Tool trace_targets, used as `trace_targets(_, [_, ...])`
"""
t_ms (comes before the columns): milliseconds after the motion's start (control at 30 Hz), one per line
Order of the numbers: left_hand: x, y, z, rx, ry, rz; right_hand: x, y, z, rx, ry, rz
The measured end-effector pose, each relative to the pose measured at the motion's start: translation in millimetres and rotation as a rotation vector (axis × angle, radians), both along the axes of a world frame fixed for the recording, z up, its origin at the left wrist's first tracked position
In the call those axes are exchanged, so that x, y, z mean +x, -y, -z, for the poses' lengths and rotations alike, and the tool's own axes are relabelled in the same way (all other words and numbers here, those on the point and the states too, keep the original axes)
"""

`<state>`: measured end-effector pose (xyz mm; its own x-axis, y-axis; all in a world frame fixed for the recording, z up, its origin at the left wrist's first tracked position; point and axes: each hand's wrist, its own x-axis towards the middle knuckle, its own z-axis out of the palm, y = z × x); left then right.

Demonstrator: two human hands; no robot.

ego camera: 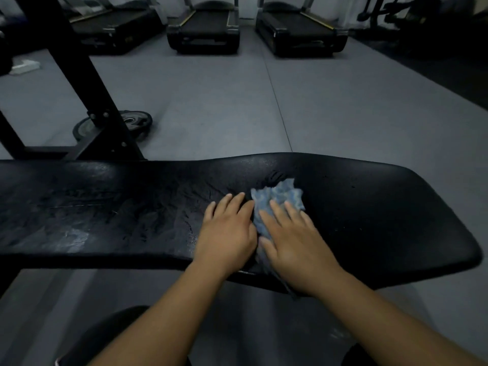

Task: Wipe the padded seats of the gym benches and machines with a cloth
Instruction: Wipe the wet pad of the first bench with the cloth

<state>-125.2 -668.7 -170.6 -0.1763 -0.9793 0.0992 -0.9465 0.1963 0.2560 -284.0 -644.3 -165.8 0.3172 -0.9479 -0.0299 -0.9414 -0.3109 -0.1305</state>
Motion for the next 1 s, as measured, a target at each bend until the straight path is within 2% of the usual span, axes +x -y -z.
trace_targets(67, [1, 0, 2, -0.048, -0.012, -0.022, -32, -13, -2, 0.030, 0.005, -0.016])
trace_targets(133, [1, 2, 3, -0.071, -0.008, -0.033, -56, 3, 0, 0.029, 0.012, 0.078])
trace_targets(267, [0, 2, 7, -0.080, -0.007, -0.027, -32, 46, 5, 0.020, -0.027, 0.256])
trace_targets(367, [2, 4, 6, -0.077, -0.026, -0.036, -14, 20, 3, 0.003, -0.017, 0.060])
trace_targets(467, [1, 7, 5, -0.079, -0.044, -0.041, -43, -6, 1, 0.037, 0.015, -0.084])
trace_targets(600, [-4, 5, 4, -0.096, -0.011, -0.063, -70, 59, 5, -0.010, -0.042, 0.167])
trace_targets(700, [-3, 8, 4, -0.095, -0.020, -0.060, -37, 96, 4, 0.035, -0.029, 0.268])
trace_targets(767, [-2, 10, 4, -0.087, -0.023, -0.070, -17, 89, 1, 0.028, -0.012, 0.185])
trace_targets(867, [-6, 19, 2, -0.076, -0.044, -0.055, -28, 46, -1, -0.010, -0.003, -0.079])
trace_targets(933, [-14, 31, 3, -0.065, -0.014, -0.034, -52, 35, 0, 0.012, 0.027, -0.086])
trace_targets(1000, [-22, 43, 4, -0.051, 0.017, -0.016, -69, 57, 1, 0.017, 0.012, 0.020])
